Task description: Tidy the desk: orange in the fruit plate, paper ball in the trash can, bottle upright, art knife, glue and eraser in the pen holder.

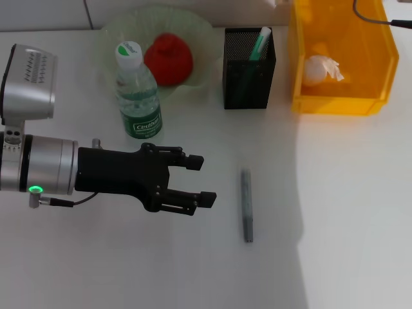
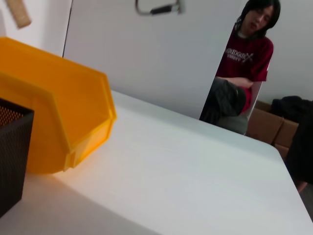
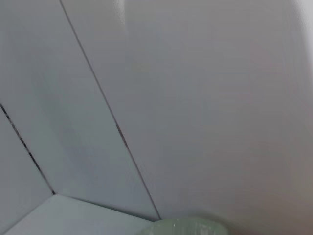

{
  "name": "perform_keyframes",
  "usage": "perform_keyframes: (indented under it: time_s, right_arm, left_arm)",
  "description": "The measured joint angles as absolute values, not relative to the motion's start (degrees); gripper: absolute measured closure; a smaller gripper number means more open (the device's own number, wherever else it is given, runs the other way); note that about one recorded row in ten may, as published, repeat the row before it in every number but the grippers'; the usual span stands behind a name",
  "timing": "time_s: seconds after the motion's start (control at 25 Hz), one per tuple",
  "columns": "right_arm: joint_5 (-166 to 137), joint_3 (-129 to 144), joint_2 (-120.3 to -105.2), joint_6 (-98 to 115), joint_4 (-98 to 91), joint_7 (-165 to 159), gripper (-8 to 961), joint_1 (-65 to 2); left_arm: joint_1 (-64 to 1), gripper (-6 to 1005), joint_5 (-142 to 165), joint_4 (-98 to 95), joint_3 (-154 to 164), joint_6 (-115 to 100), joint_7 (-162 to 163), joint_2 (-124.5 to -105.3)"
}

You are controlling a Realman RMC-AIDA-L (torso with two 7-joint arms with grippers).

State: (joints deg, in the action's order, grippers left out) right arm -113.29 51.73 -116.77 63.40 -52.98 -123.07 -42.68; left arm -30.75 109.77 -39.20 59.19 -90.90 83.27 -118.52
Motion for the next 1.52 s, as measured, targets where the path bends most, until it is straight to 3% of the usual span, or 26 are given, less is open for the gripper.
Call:
perform_keyframes:
  time_s: [0.32,0.96,1.08,1.12,1.2,1.32,1.44,1.52]
  right_arm:
    - [-99.98,51.45,-116.35,56.85,-37.14,-109.23,719,-44.65]
    - [-99.56,51.45,-116.35,55.95,-34.50,-107.31,607,-45.63]
    - [-99.51,51.43,-116.12,56.77,-34.92,-107.30,438,-45.29]
    - [-99.74,51.62,-115.52,58.36,-35.71,-107.47,382,-44.96]
    - [-100.32,51.74,-115.00,60.03,-36.50,-108.32,367,-44.69]
    - [-109.37,52.10,-112.60,69.08,-45.12,-120.20,344,-43.70]
    - [-118.39,52.15,-112.08,76.01,-53.71,-129.26,331,-43.39]
    - [-131.95,52.92,-112.64,88.44,-66.85,-140.59,335,-44.39]
  left_arm:
    - [-31.86,202,108.13,-39.14,59.59,-92.70,83.30,-118.69]
    - [-33.91,202,108.01,-38.59,59.94,-93.08,83.32,-118.91]
    - [-33.93,202,108.01,-38.33,60.11,-93.08,83.32,-118.95]
    - [-33.92,202,108.01,-38.11,60.12,-93.06,83.32,-118.95]
    - [-33.93,202,108.01,-38.08,60.12,-93.04,83.32,-118.94]
    - [-33.47,202,108.26,-38.05,60.12,-92.70,82.85,-118.66]
    - [-33.20,202,108.80,-38.05,60.16,-92.61,82.59,-118.48]
    - [-32.89,202,109.89,-38.14,60.21,-92.74,82.64,-118.33]
